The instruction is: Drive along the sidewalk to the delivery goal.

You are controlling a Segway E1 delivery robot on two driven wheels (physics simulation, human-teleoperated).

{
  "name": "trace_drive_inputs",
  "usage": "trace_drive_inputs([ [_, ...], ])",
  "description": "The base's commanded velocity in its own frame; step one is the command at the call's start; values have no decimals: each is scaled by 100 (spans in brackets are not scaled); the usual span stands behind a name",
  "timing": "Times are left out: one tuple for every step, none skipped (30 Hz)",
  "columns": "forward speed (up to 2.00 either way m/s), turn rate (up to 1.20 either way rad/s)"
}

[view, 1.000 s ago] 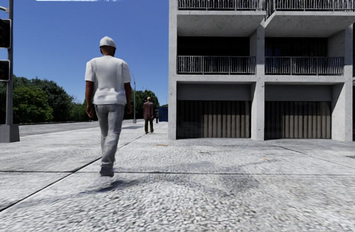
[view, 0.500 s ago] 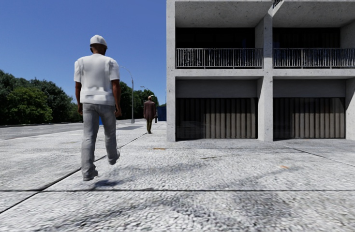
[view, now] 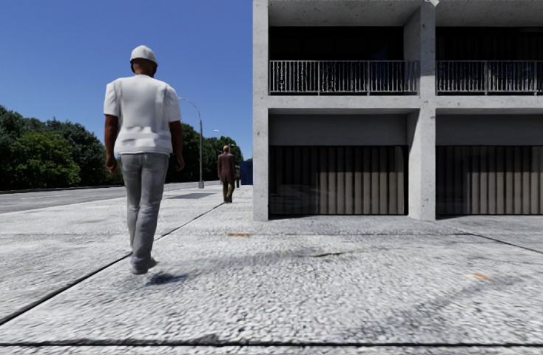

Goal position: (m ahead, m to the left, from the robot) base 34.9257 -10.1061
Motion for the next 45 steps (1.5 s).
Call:
trace_drive_inputs([
  [128,0],
  [128,0],
  [128,0],
  [128,0],
  [128,0],
  [128,0],
  [128,0],
  [128,0],
  [128,0],
  [128,0],
  [128,0],
  [128,0],
  [128,0],
  [128,0],
  [128,0],
  [128,0],
  [128,0],
  [128,0],
  [128,0],
  [128,0],
  [128,0],
  [128,0],
  [128,1],
  [128,2],
  [128,3],
  [128,3],
  [128,7],
  [128,10],
  [128,10],
  [128,14],
  [128,16],
  [128,19],
  [128,21],
  [128,23],
  [128,23],
  [128,26],
  [128,27],
  [127,27],
  [124,27],
  [120,27],
  [113,27],
  [106,27],
  [102,27],
  [102,27],
  [99,27],
])
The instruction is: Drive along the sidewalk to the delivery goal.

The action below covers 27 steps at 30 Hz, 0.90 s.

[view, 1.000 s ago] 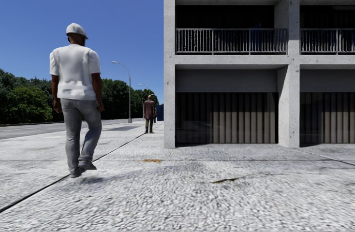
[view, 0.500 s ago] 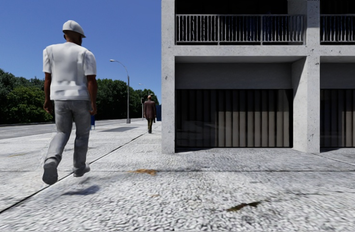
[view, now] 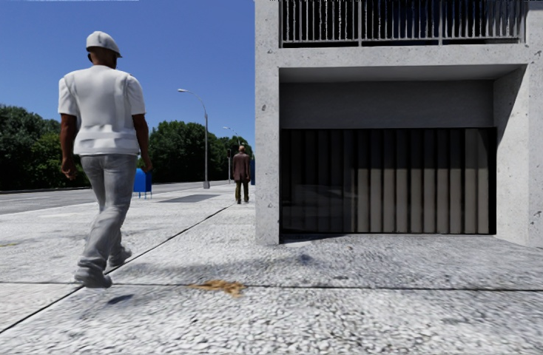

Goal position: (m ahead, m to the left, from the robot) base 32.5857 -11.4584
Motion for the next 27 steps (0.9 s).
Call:
trace_drive_inputs([
  [97,27],
  [92,27],
  [85,27],
  [80,27],
  [75,27],
  [74,27],
  [72,27],
  [70,27],
  [70,27],
  [65,27],
  [64,27],
  [63,27],
  [61,30],
  [60,34],
  [59,49],
  [59,58],
  [59,63],
  [59,73],
  [59,79],
  [59,81],
  [59,81],
  [59,83],
  [59,84],
  [59,93],
  [59,101],
  [59,103],
  [59,104],
])
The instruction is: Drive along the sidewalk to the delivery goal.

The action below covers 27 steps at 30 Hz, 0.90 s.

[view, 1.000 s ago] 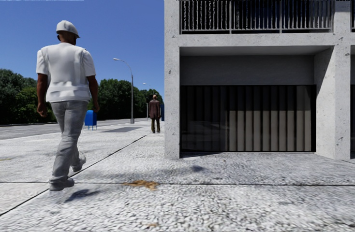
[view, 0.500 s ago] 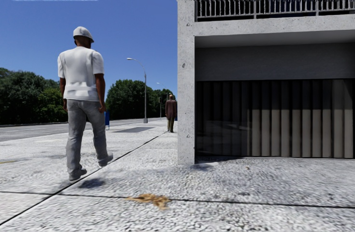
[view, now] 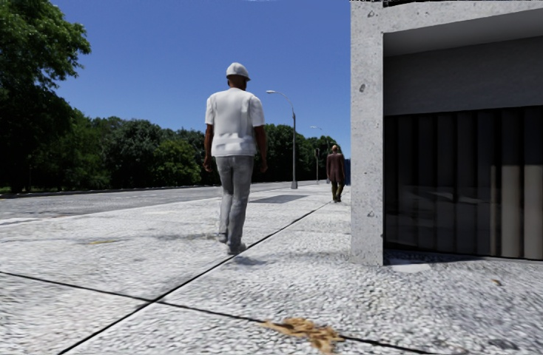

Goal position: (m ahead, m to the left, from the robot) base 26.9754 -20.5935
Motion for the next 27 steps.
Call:
trace_drive_inputs([
  [59,104],
  [59,104],
  [59,104],
  [59,104],
  [59,99],
  [59,51],
  [59,27],
  [59,3],
  [59,0],
  [59,0],
  [59,0],
  [59,0],
  [59,0],
  [59,0],
  [59,0],
  [59,0],
  [59,0],
  [64,0],
  [70,0],
  [73,0],
  [75,0],
  [77,0],
  [77,0],
  [77,0],
  [77,0],
  [77,0],
  [77,0],
])
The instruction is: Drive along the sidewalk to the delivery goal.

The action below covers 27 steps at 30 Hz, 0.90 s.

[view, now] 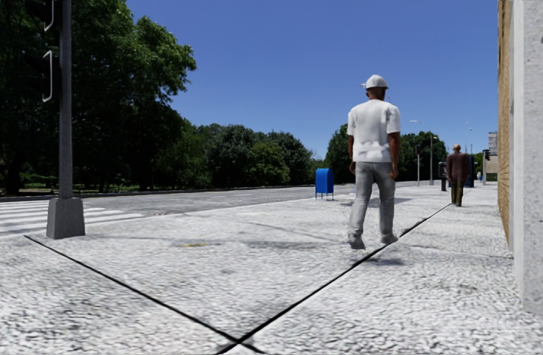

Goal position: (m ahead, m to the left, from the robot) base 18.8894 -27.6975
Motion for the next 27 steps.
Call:
trace_drive_inputs([
  [77,0],
  [77,0],
  [77,0],
  [77,0],
  [77,0],
  [77,0],
  [77,0],
  [77,0],
  [77,0],
  [77,0],
  [77,0],
  [77,0],
  [77,0],
  [77,0],
  [77,0],
  [77,0],
  [77,0],
  [77,0],
  [77,0],
  [77,0],
  [77,0],
  [77,0],
  [77,0],
  [77,0],
  [77,0],
  [77,0],
  [77,0],
])
